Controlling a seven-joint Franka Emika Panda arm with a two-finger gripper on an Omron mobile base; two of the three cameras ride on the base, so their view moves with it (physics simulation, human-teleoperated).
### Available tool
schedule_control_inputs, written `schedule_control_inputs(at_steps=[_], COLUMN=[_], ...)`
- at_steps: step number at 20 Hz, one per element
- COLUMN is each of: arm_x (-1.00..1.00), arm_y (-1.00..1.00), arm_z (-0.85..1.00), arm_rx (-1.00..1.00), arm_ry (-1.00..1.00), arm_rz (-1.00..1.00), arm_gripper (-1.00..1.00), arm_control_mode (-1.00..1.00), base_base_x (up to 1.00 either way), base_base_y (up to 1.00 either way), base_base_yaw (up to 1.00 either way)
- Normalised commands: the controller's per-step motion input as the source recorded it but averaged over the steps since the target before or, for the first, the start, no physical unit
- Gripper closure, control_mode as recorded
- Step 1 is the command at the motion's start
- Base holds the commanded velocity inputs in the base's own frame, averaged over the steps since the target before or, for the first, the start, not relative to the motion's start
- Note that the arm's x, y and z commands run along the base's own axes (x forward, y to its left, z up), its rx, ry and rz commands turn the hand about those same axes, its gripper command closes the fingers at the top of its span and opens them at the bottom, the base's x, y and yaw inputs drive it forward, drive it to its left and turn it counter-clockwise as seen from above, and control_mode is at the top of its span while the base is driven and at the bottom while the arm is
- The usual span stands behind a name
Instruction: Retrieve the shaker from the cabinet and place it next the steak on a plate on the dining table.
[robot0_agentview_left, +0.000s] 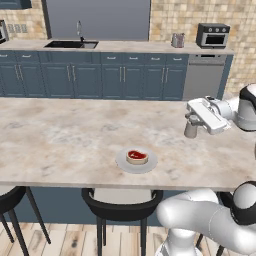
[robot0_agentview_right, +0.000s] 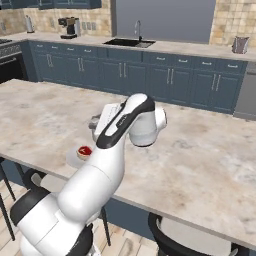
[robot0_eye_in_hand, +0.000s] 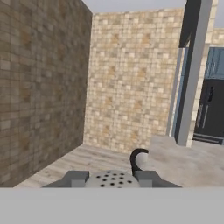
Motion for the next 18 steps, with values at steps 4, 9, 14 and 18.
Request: schedule_control_inputs(at_steps=[4,9,14,18], arm_x=[-0.04,-0.14,-0.13,-0.07], arm_y=[0.00,0.01,0.00,0.00], arm_z=[-0.25,-0.53,-0.30,-0.18], arm_rx=[0.05,0.02,0.00,0.01], arm_ry=[0.00,0.03,0.00,0.00], arm_rz=[-0.01,-0.14,-0.20,-0.09], arm_gripper=[1.00,1.00,1.00,1.00], arm_control_mode=[-1.00,-1.00,-1.00,-1.00], base_base_x=[0.00,0.00,0.00,0.00], base_base_y=[0.00,0.00,0.00,0.00], base_base_yaw=[0.00,0.00,0.00,0.00])
